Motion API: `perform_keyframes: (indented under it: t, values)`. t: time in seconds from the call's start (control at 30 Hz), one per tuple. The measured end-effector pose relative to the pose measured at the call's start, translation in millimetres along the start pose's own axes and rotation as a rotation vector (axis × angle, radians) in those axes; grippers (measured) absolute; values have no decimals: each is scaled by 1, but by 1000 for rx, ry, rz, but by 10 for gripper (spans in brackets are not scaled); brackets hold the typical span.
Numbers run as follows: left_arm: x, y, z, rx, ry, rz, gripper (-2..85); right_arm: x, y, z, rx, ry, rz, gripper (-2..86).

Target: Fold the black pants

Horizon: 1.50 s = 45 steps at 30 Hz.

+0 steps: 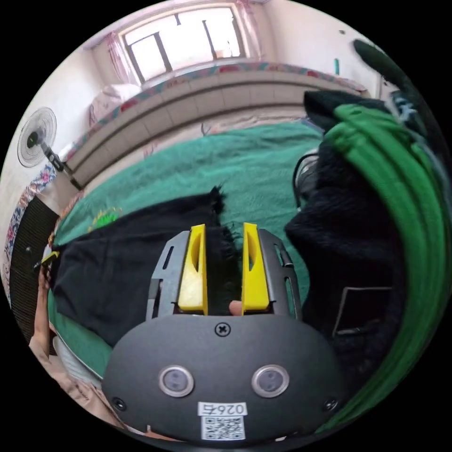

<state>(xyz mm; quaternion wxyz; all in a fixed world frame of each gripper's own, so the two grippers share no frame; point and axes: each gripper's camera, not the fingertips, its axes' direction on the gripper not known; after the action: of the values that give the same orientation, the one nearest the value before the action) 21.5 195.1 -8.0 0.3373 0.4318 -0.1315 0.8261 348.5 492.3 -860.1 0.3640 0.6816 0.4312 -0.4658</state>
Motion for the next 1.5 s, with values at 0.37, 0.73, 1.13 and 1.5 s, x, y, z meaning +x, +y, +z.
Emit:
perform_keyframes:
  t: [0.37,0.73,1.13,1.5]
  values:
    - [9,31,-35,90,-132,64,37,-64,168,-148,226,238,-176,-12]
    - [-36,53,-87,219,-30,-51,38,-56,208,-207,324,292,-236,-14]
    - [-78,79,-141,280,31,-188,78,5,327,-101,65,229,-151,16]
    - [-91,118,-202,296,-302,-257,35,29,571,-171,-63,12,-150,-9]
